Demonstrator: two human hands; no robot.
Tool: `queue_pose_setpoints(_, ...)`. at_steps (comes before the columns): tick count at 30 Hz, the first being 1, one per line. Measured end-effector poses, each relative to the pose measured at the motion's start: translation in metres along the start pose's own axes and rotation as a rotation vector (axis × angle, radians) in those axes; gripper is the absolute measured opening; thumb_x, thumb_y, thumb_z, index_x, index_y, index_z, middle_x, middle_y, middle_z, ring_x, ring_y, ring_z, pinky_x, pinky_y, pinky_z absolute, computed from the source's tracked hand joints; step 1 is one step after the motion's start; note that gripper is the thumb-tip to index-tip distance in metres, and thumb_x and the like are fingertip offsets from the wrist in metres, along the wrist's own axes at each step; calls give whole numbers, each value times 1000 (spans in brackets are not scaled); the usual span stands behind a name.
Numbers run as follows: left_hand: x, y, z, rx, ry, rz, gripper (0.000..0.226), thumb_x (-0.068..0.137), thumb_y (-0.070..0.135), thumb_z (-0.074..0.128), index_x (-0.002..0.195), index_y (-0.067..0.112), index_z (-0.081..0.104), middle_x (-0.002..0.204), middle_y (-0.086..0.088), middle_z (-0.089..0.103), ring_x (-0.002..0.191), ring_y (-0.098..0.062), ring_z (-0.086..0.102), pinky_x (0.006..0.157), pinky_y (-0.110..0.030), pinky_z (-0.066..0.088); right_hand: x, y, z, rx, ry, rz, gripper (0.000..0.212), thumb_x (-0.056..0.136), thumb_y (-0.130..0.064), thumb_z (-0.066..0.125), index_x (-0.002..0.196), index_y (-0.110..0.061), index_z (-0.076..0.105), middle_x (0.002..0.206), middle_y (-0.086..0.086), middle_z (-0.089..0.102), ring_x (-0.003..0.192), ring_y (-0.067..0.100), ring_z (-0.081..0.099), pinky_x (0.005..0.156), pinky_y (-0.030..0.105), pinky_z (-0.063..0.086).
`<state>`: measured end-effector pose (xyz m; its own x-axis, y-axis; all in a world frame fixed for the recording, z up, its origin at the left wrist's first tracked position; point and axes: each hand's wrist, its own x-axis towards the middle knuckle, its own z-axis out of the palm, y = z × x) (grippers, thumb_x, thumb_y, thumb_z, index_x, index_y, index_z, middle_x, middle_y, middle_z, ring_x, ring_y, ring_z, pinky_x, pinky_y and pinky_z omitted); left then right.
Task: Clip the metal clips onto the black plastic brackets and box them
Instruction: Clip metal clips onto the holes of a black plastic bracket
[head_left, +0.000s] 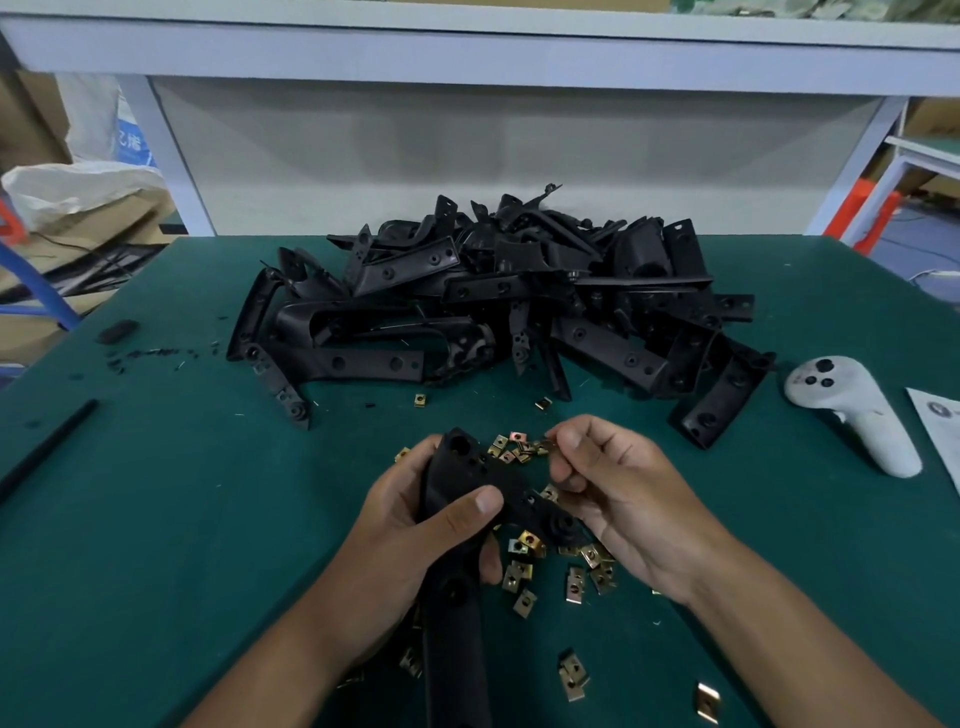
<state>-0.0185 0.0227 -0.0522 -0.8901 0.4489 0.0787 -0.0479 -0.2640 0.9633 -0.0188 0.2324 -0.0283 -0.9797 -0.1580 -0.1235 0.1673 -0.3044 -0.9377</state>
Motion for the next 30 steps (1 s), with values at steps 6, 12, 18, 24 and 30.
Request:
queue_pose_setpoints(6, 0, -1, 2, 6, -52, -1, 42, 91, 42, 74, 109, 8, 58, 70, -15, 66, 61, -22, 63, 61, -25, 51, 1, 2, -2, 27, -19, 11, 17, 84, -35, 67, 75, -22, 74, 71, -3, 61, 57, 2, 46, 48, 15, 38)
queue_pose_setpoints(12, 0, -1, 4, -9, -92, 6, 43, 93, 44, 70, 111, 7, 57, 71, -15, 67, 61, -21, 64, 61, -24, 52, 1, 1, -3, 1, -23, -20, 10, 80, -31, 72, 83, -26, 79, 73, -4, 65, 60, 2, 52, 50, 14, 39)
queue_pose_setpoints(18, 0, -1, 7, -76, -150, -5, 42, 97, 42, 64, 108, 2, 55, 84, -13, 70, 63, -20, 65, 63, -24, 54, -2, -1, -1, -50, -59, -31, 14, 82, -26, 71, 94, -28, 79, 86, -6, 70, 68, -1, 57, 56, 14, 40)
queue_pose_setpoints(24, 1, -1, 9, -75, -173, -13, 31, 104, 28, 55, 114, -1, 51, 88, -15, 69, 64, -21, 65, 62, -24, 55, -5, 0, -1, -113, -156, 1, 19, 82, -34, 74, 98, -24, 77, 94, 0, 63, 86, 20, 53, 80, 33, 45)
queue_pose_setpoints(30, -1, -1, 10, -65, -182, -36, 35, 102, 24, 52, 121, -5, 47, 90, -19, 66, 66, -23, 64, 65, -27, 54, -4, 3, 0, -208, -138, -49, 14, 89, -33, 69, 101, -27, 75, 87, -9, 69, 70, -1, 57, 63, 14, 45)
